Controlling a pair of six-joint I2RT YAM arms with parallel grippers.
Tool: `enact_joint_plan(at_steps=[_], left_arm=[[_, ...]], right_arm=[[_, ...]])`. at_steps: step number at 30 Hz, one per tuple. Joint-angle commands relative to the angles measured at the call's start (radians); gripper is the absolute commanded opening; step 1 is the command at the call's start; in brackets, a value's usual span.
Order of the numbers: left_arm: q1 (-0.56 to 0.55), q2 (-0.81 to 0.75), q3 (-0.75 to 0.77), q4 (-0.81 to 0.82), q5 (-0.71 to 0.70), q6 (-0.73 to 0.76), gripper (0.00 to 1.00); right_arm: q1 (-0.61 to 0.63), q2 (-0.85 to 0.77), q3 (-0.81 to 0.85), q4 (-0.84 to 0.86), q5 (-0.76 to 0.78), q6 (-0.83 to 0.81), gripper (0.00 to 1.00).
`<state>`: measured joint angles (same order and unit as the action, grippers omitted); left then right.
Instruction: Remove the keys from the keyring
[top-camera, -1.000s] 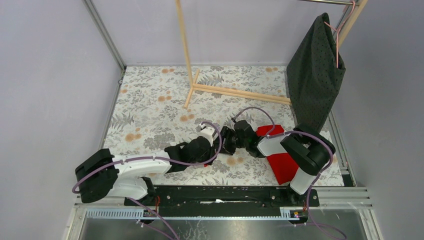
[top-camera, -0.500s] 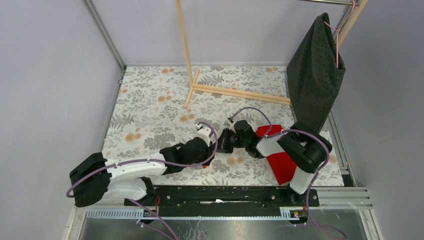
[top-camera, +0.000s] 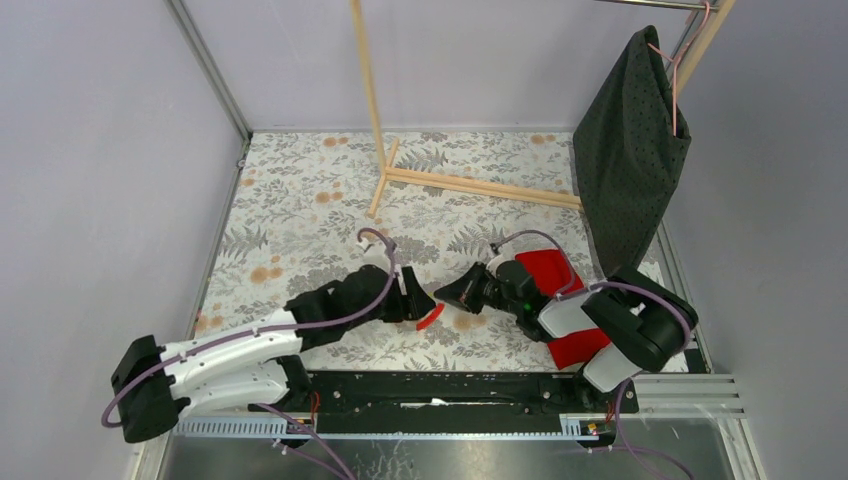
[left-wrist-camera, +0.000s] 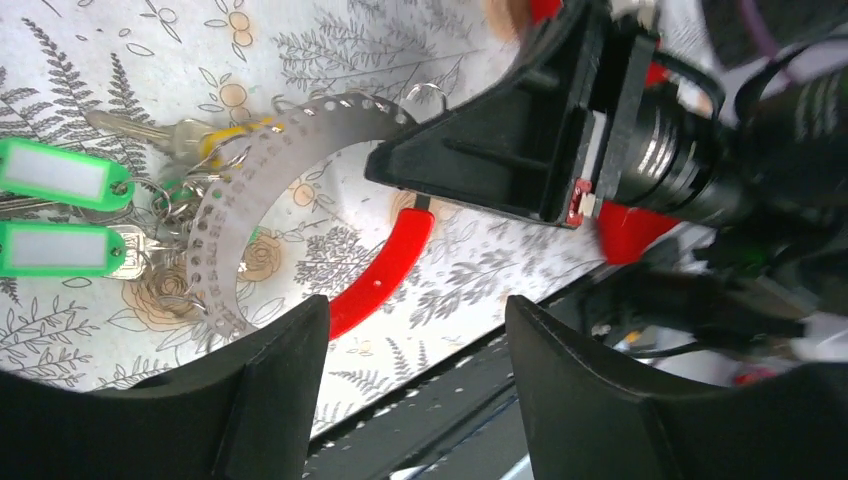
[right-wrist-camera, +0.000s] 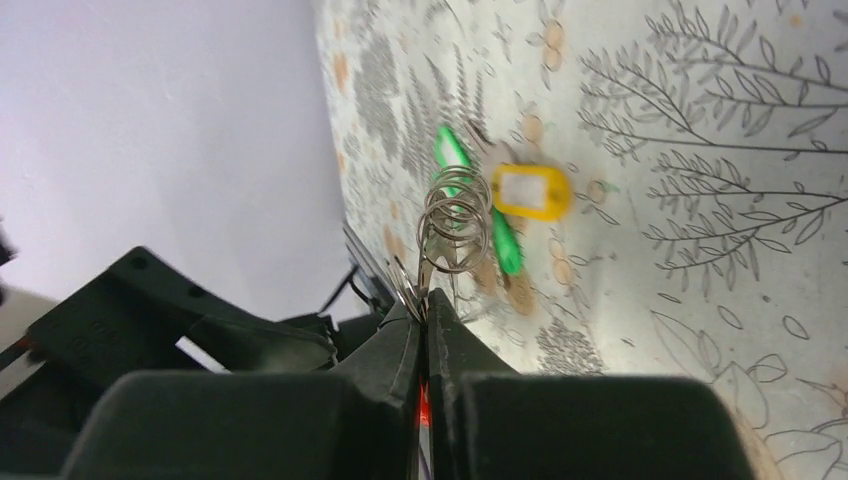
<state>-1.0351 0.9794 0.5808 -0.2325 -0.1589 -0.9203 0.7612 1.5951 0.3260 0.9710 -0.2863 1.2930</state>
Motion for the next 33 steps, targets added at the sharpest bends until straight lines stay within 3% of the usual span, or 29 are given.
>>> enact_joint_plan(at_steps=[1, 4, 10, 23, 33], left_arm=[[0.112, -0.092, 0.037, -0.012, 0.105, -0.180, 0.70], [0.241, -0.168, -0.008, 0.017, 0.226, -0.263, 0.77], [0.464, -0.249, -0.161, 0.225, 0.461, -0.416, 0.77], [0.474, -0.143, -0.225, 0.609, 0.543, -0.594, 0.78], [0.474, -0.051, -0.229, 0.712, 0.536, -0.637, 0.75]], right_arm=[[0.006, -0.138, -0.027, 0.107, 0.164, 0.050, 0.00], [0.006, -0.229, -0.021, 0.054, 0.231, 0.043, 0.00], [0.006, -0.381, 0.025, -0.058, 0.341, 0.044, 0.00], [0.023, -0.402, 0.091, -0.066, 0.427, 0.113, 0.00], [0.061, -0.411, 0.082, -0.042, 0.488, 0.177, 0.00]])
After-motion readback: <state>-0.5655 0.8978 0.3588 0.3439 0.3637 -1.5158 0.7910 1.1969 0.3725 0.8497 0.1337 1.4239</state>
